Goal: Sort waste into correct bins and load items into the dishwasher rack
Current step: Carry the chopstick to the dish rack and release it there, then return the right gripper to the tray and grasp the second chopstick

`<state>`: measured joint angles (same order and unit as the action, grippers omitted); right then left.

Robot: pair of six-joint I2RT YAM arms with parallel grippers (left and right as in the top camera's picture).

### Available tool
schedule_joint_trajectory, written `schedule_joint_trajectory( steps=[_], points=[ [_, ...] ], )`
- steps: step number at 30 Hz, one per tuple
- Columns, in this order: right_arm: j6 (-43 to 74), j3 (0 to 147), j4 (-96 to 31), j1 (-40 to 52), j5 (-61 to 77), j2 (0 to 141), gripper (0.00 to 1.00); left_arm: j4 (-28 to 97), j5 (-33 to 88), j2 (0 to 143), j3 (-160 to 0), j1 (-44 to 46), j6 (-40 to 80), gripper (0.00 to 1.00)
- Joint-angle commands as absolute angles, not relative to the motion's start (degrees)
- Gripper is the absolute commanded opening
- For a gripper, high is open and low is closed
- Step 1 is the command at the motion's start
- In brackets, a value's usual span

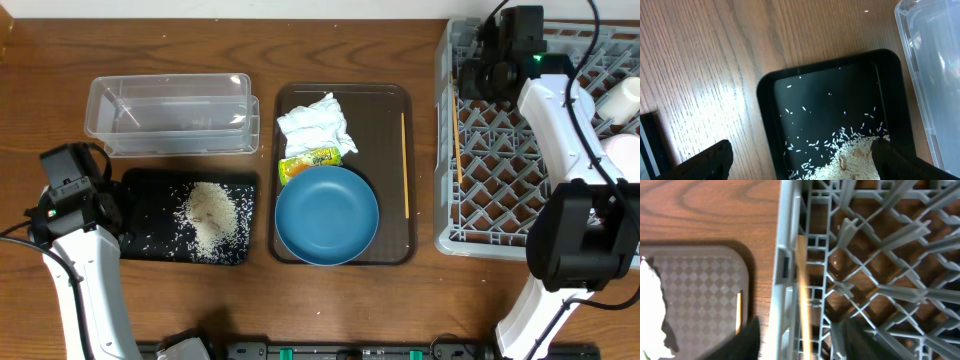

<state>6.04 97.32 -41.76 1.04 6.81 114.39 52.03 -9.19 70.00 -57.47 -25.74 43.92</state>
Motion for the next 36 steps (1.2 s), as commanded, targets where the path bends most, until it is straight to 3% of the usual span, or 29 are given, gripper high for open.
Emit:
schedule_joint_trajectory(
  steps=[1,4,14,22,29,36],
  points=[
    [7.81,97.38,-42.09,2.55,8.08,113.86,0.54,51.99,-9.52,69.93,-58.46,-26.02,44.47,0.91],
    [10.35,97.38,-43.55,3.33,9.72,113.06,0.49,52.01,-9.52,69.93,-58.46,-26.02,44.47,0.91],
    [10.68,97.38,-50.11,10.41,14.00,110.96,0.49,52.01,-9.52,69.93,-58.46,-26.02,44.47,0.91],
    [18.13,96.77,-51.64,19.88,-4.03,111.68,0.61,51.99,-9.52,69.93,-58.46,-26.02,44.47,0.91],
    [24.51,92.95,-50.13,24.03,-13.76,116.36,0.64,52.01,-9.52,69.93,-58.46,-26.02,44.47,0.91],
    [24.60,91.11,-47.20,24.03,-11.20,123.11,0.62,51.99,-9.52,69.93,-58.46,-26.02,44.47,0.91]
  ],
)
